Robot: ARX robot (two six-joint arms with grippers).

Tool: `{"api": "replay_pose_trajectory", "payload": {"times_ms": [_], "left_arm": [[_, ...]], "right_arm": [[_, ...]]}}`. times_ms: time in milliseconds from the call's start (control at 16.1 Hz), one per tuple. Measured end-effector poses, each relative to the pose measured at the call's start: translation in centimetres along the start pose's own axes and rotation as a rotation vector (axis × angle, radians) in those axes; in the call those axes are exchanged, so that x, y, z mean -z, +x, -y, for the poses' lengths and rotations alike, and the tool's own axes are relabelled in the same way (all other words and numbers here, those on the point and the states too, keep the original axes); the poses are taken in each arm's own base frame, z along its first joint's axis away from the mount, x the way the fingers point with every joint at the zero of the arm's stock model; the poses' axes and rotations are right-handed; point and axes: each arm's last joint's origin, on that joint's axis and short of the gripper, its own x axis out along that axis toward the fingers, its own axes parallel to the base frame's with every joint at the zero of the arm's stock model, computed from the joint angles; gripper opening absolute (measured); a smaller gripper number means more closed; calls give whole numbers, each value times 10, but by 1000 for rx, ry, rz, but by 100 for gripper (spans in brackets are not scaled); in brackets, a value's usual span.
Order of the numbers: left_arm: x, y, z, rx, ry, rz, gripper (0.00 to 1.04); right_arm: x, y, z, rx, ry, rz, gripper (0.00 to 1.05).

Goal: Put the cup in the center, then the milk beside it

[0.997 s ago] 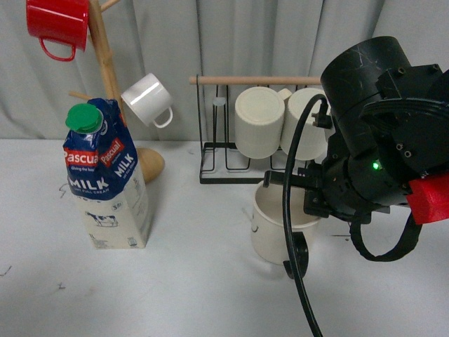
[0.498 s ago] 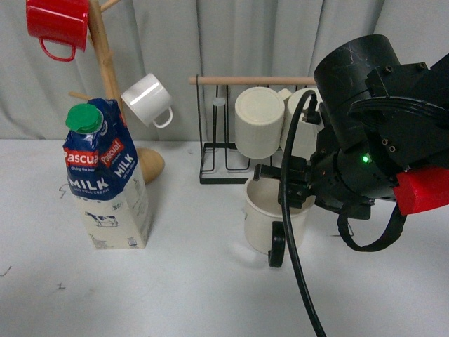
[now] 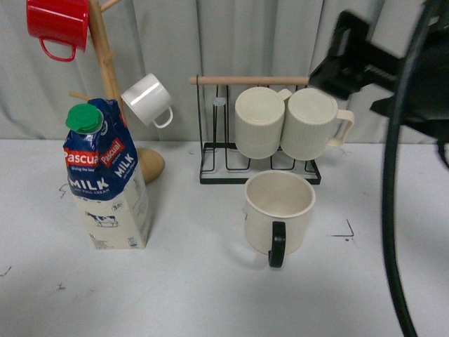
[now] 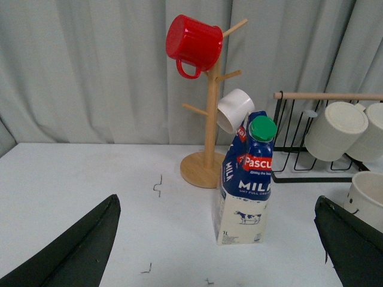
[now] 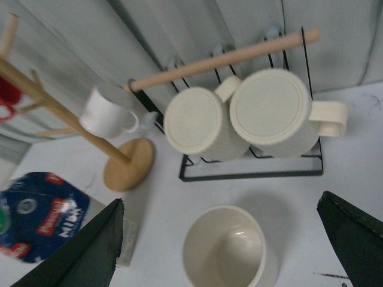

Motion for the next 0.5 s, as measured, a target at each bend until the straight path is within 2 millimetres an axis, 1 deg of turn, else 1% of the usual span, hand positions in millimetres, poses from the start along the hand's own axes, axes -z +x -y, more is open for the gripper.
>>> {"api": "replay_pose_trajectory", "payload": {"times_ms": [62, 125, 187, 249, 374, 498], "left_arm": [[0, 0, 0, 0, 0, 0, 98], [0, 0, 0, 1, 0, 0, 98], [0, 0, 0, 0, 0, 0, 98], [0, 0, 0, 0, 0, 0, 98], [0, 0, 0, 0, 0, 0, 98], [0, 0, 0, 0, 0, 0, 98]], "right_arm": [[-2, -22, 5, -48, -9, 75, 97], [1, -54, 13, 96, -129, 335, 84], [11, -79, 22, 211, -211, 437, 73], [21, -100, 31, 279, -275, 479, 60], [44, -117, 39, 303, -339, 435, 35], [56, -133, 43, 303, -353, 434, 11]]}}
